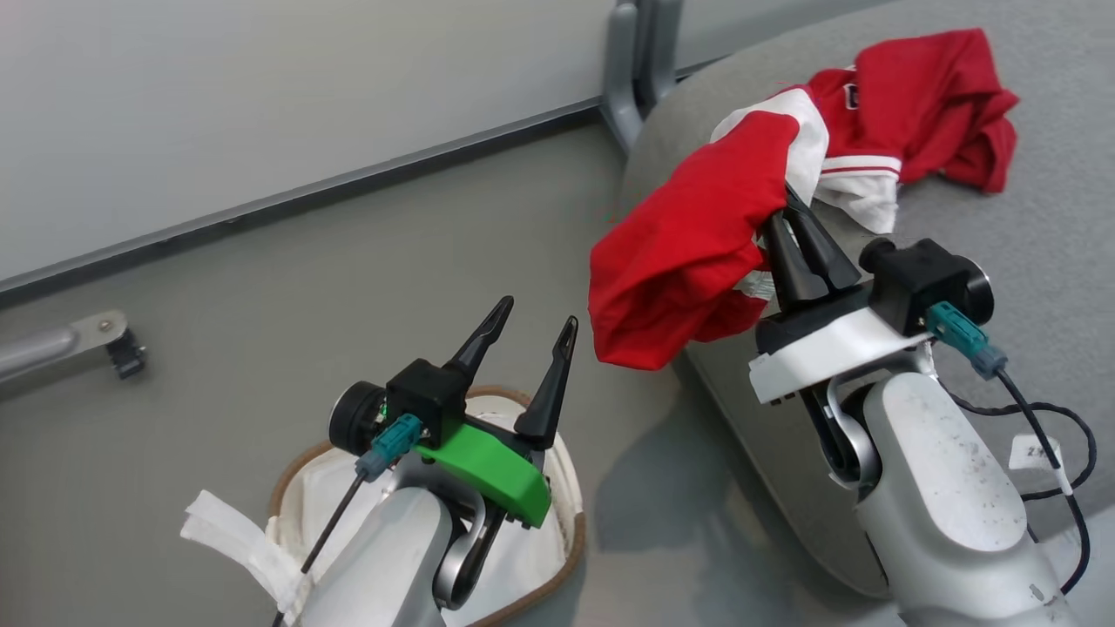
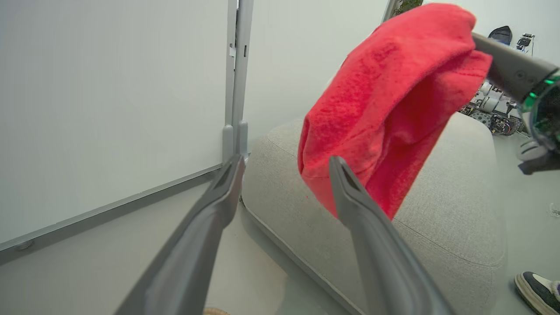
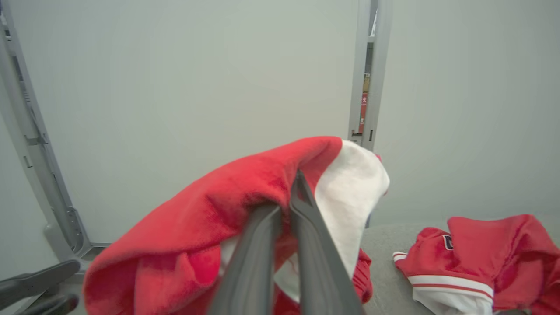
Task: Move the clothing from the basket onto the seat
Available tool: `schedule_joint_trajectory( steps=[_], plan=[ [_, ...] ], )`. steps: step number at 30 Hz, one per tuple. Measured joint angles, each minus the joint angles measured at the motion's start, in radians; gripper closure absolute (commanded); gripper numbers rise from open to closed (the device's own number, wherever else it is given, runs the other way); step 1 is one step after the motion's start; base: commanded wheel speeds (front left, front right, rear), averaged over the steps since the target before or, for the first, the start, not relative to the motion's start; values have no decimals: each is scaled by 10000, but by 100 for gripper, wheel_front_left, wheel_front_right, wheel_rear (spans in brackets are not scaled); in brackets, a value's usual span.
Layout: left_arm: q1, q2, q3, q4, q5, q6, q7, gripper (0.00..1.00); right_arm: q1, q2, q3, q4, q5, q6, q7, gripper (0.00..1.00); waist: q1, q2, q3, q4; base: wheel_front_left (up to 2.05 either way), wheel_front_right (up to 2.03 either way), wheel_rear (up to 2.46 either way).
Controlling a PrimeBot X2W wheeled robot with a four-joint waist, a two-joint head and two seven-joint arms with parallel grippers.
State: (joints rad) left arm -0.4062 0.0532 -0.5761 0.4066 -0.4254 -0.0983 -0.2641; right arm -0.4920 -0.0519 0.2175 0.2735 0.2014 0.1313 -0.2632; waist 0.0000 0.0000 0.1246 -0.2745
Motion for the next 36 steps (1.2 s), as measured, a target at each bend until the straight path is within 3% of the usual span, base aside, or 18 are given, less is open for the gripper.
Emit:
schedule_joint_trajectory(
  steps=[8, 16, 18, 25, 36],
  plan=[
    [-100, -17, 6, 268, 232, -159, 0, 0, 299, -115, -600, -190, 50, 2, 0, 100, 0, 0, 384, -1719, 0, 0, 0],
    [-349, -6, 21, 671, 518, -207, 2, 0, -977, -1264, -1578, 136, -280, 2, 0, 100, 0, 0, 1197, -2435, 0, 0, 0],
    [-484, 36, -42, 780, 631, -221, 2, 0, -1680, -1898, -2242, 527, -470, 0, 0, 100, 0, 0, 1598, -2468, 0, 0, 0],
    [-1100, 257, -142, 746, 869, -247, 0, 0, -3522, -2957, -3271, 1726, -920, 2, 0, 100, 1, 1, 2690, -2144, 0, 0, 0],
    [-1941, 330, -270, 616, 1110, -245, 0, 0, -5939, -3781, -4911, 4243, -2278, 2, 0, 100, 1, 0, 4291, -941, 0, 0, 0]
  ],
)
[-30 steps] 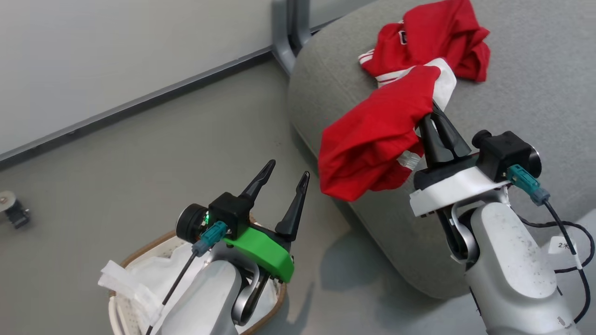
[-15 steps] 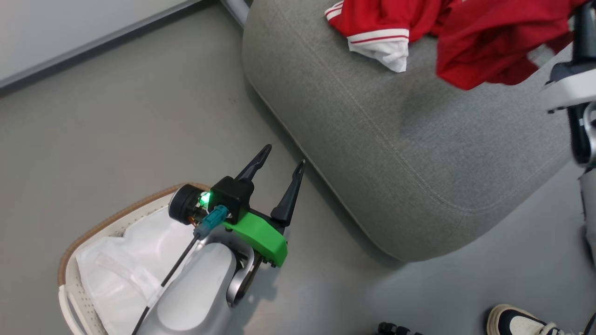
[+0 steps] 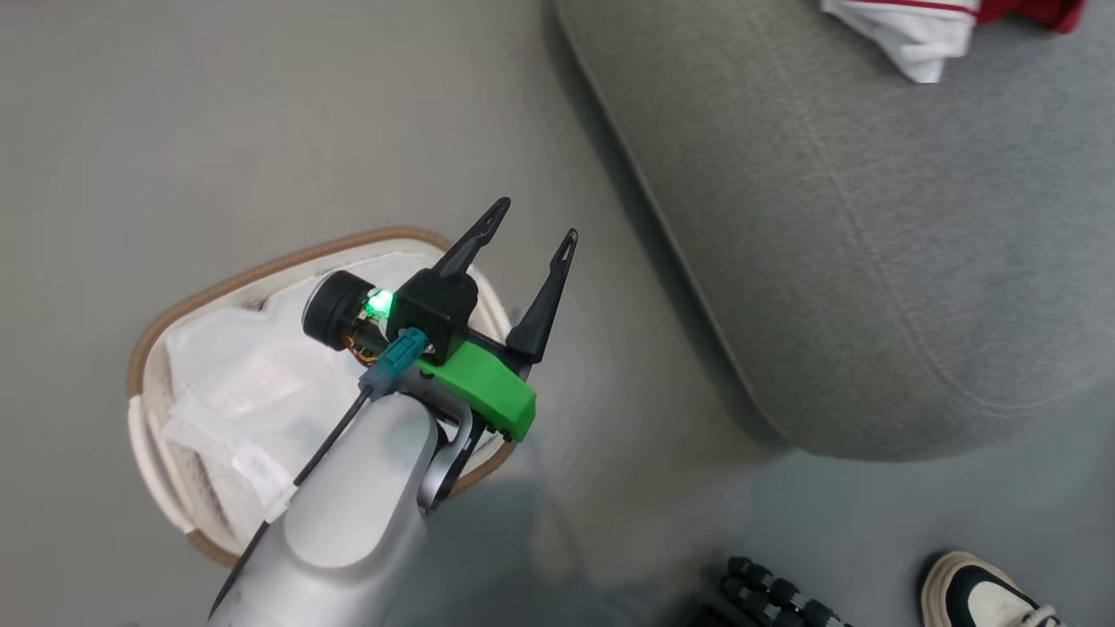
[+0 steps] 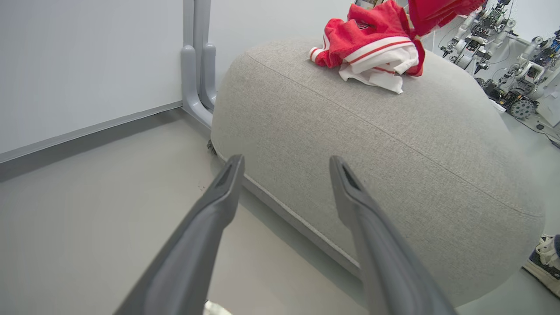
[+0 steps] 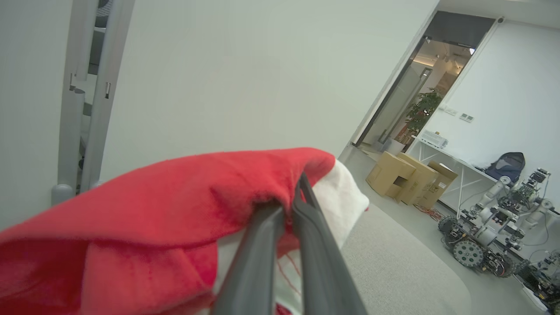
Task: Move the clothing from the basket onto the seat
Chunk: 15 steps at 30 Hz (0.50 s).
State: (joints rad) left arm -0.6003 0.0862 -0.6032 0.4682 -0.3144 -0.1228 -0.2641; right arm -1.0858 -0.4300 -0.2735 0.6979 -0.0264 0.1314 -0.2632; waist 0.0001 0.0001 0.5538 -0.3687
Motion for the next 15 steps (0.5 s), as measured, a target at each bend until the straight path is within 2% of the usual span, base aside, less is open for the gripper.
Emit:
schedule_joint_trajectory(
  steps=[2, 3, 4, 5, 10, 15],
  plan=[
    [-47, -13, 61, -92, 15, 38, 0, 0, -270, -96, -322, 472, -328, 0, -2, 100, 0, 0, 244, 313, 0, 0, 0],
    [-58, -12, 98, -113, 38, 58, 0, 0, -340, -94, -476, 727, -453, 0, -2, 77, 0, 0, 339, 433, 0, 0, 0],
    [-59, 0, 142, -125, 58, 88, 2, 0, -374, -81, -727, 1055, -642, 0, 0, 35, 1, 0, 460, 580, 0, 0, 0],
    [-59, 12, 188, -146, 69, 96, 2, 0, -375, -50, -943, 1283, -826, 0, 0, 0, 0, 0, 576, 717, 0, 0, 0],
    [-55, 13, 433, -192, 94, 174, 2, 0, -246, 161, -1620, 1593, -1407, 0, 0, 0, 1, 0, 987, 1288, 0, 0, 0],
    [79, 56, 947, -357, 146, 276, 0, 0, 819, 708, -1216, 424, -978, 0, 0, 0, 1, 0, 1007, 1621, 0, 0, 0]
  ],
)
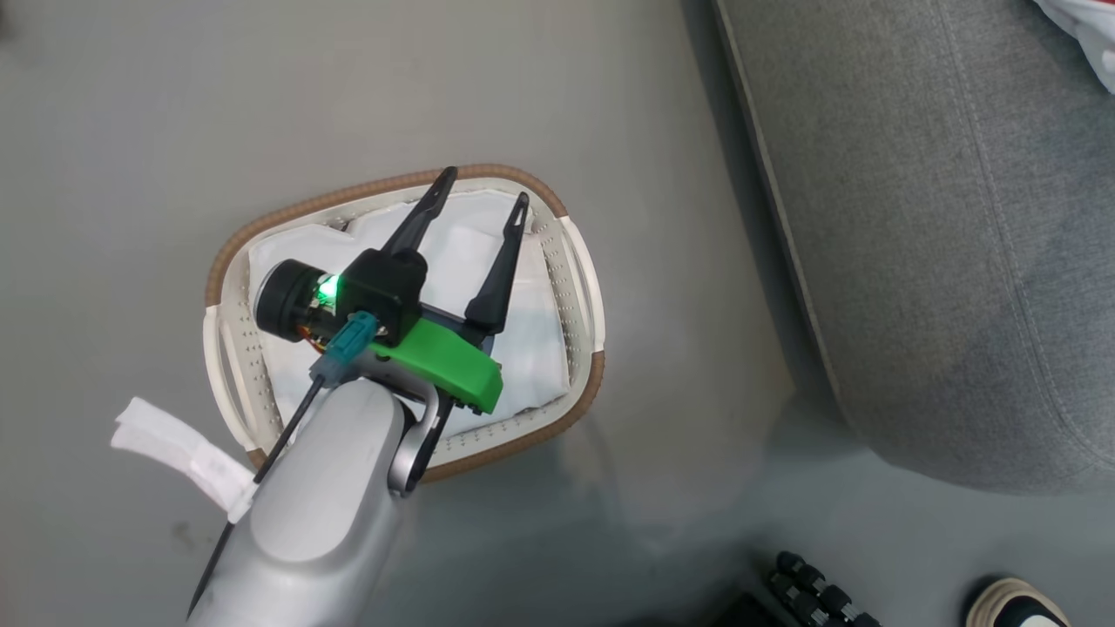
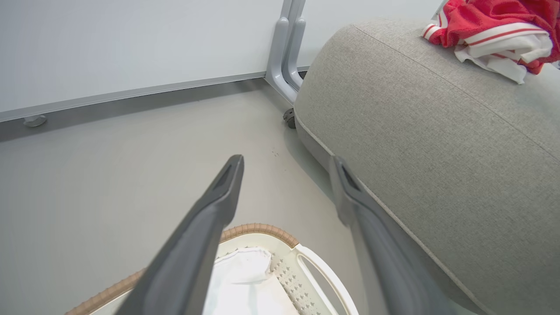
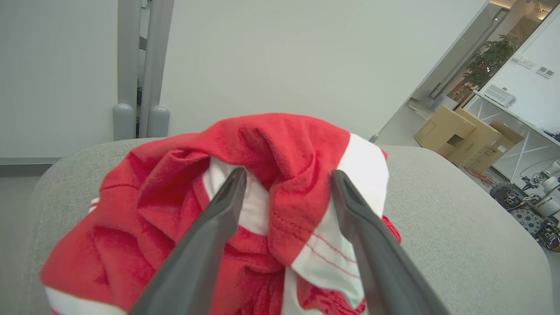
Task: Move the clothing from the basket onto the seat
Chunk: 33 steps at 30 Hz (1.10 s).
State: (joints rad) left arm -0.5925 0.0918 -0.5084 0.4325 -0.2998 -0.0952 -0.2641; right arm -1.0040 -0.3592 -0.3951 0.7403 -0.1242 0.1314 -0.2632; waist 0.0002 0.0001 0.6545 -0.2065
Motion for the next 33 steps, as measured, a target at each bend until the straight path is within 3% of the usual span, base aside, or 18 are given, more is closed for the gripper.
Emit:
schedule_joint_trajectory(
  steps=[13, 25, 33],
  plan=[
    [1604, 178, 2451, -1110, 614, 671, 0, 0, 3135, 894, 2675, -3632, 2631, 0, 0, 0, -1, 0, -1604, 104, 0, 0, 0],
    [3301, -111, 4477, -1296, 1233, 838, 0, 0, 5232, 2088, 3906, -3870, 3229, 0, 0, 0, -1, -1, -3354, 698, 0, 0, 0],
    [4250, -280, 5156, -1315, 1471, 619, 2, 0, 6440, 2558, 4128, -3661, 3083, 0, 0, 0, -1, 0, -4266, 1179, 0, 0, 0]
  ],
)
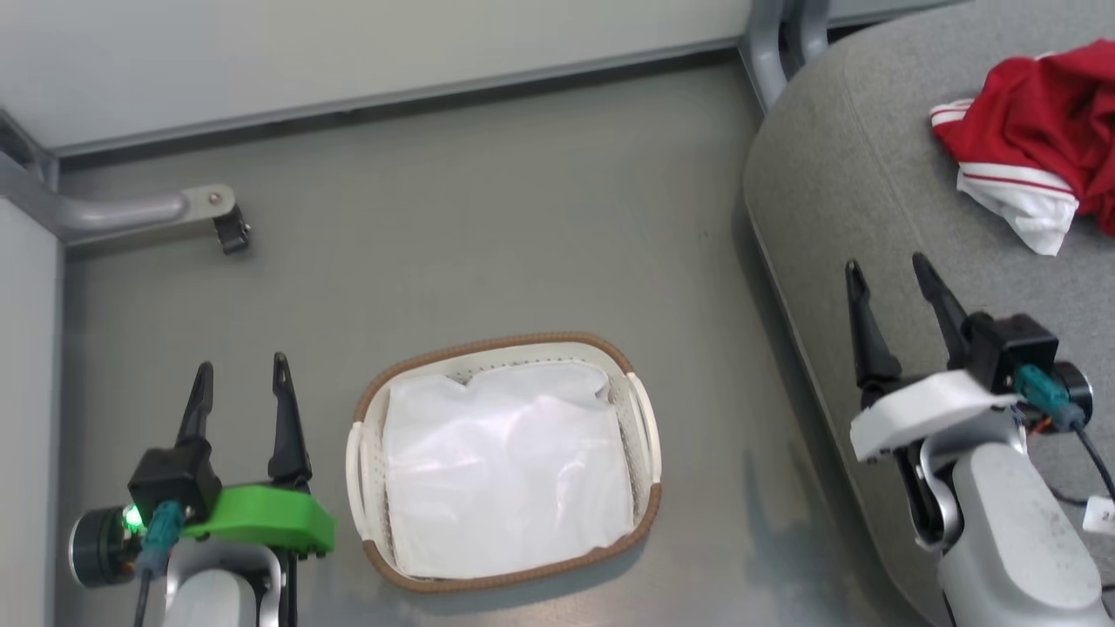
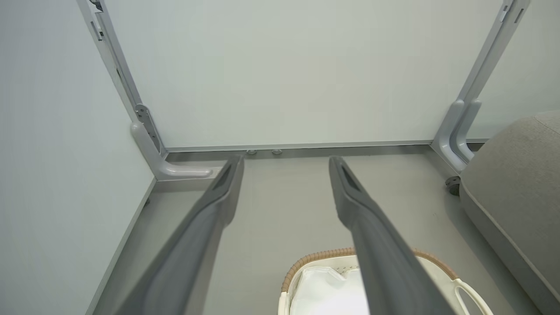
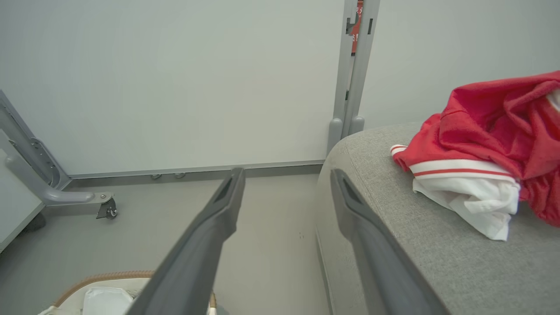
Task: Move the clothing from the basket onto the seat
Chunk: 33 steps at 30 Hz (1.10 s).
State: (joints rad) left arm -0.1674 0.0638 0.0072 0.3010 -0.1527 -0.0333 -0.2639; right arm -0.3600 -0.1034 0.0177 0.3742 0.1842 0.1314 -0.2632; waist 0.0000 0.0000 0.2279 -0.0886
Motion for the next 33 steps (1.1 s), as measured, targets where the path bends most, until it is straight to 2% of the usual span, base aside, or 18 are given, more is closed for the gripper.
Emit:
schedule_joint_trajectory(
  steps=[9, 16, 17, 23, 33],
  plan=[
    [1378, -121, 322, -67, 207, -8, -2, 0, 1427, 249, 136, -58, -81, -2, 0, 0, -1, 0, -1046, 371, 0, 0, 0],
    [2035, -128, 219, -188, -359, -50, -2, 0, 1930, 364, 136, -96, 102, 0, 0, 0, -1, 0, -1622, 610, 0, 0, 0],
    [2056, -134, 219, -188, -387, -63, -2, 100, 1936, 376, 159, -82, 105, 0, 0, 100, -1, 0, -1658, 633, 0, 0, 0],
    [2067, -207, 245, 267, -583, -65, 155, 100, 2163, 535, 167, 288, 328, 0, 138, 100, 0, 0, -1676, 641, 0, 0, 0],
    [2037, -207, 330, 207, -2508, -174, 631, 100, 2203, 537, -46, 121, 2232, 0, 639, 100, 0, 0, -1723, 660, 0, 0, 0]
  ],
)
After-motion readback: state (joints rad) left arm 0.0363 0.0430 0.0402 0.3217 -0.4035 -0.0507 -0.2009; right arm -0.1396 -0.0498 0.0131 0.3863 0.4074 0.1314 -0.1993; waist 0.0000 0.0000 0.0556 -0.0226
